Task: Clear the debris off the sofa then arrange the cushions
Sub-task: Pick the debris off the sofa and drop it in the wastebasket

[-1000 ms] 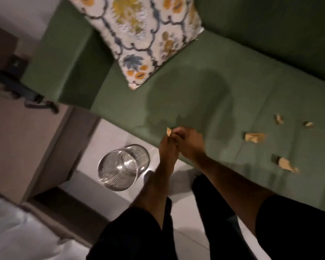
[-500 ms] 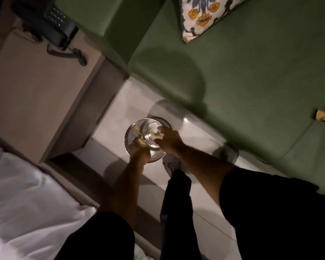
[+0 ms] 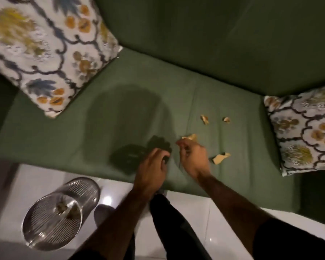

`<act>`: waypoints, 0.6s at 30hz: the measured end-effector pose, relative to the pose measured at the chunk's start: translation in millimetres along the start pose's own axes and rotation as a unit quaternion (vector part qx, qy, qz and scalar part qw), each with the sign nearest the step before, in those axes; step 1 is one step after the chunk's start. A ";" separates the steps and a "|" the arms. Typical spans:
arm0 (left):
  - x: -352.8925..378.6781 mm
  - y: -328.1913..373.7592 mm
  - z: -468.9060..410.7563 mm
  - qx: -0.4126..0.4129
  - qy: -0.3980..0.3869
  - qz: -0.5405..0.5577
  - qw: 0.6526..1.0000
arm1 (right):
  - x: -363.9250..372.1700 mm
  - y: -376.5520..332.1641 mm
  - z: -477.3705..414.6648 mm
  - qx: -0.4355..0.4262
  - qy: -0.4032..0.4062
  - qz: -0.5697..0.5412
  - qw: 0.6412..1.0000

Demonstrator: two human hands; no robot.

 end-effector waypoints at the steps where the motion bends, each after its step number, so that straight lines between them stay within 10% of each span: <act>1: 16.5 11.1 -18.3 0.005 -0.027 -0.015 0.999 | -14.2 15.4 -17.6 0.023 0.008 -0.010 1.000; 10: 110.0 22.2 -115.6 0.021 -0.150 -0.272 0.950 | -17.2 59.4 -129.8 0.086 -0.049 0.077 0.992; 18: 94.0 19.4 -100.1 -0.101 -0.145 -0.125 0.976 | -3.3 44.1 -100.3 0.038 -0.039 0.016 0.998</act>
Point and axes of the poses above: each hand's wrist, its own z-axis away from the middle knuckle, its own x-axis out of the palm, y = z × x, the point moved 5 cm from there along -z, towards the middle knuckle, and after that the axes turned 9 degrees about x, right-handed, at the moved point
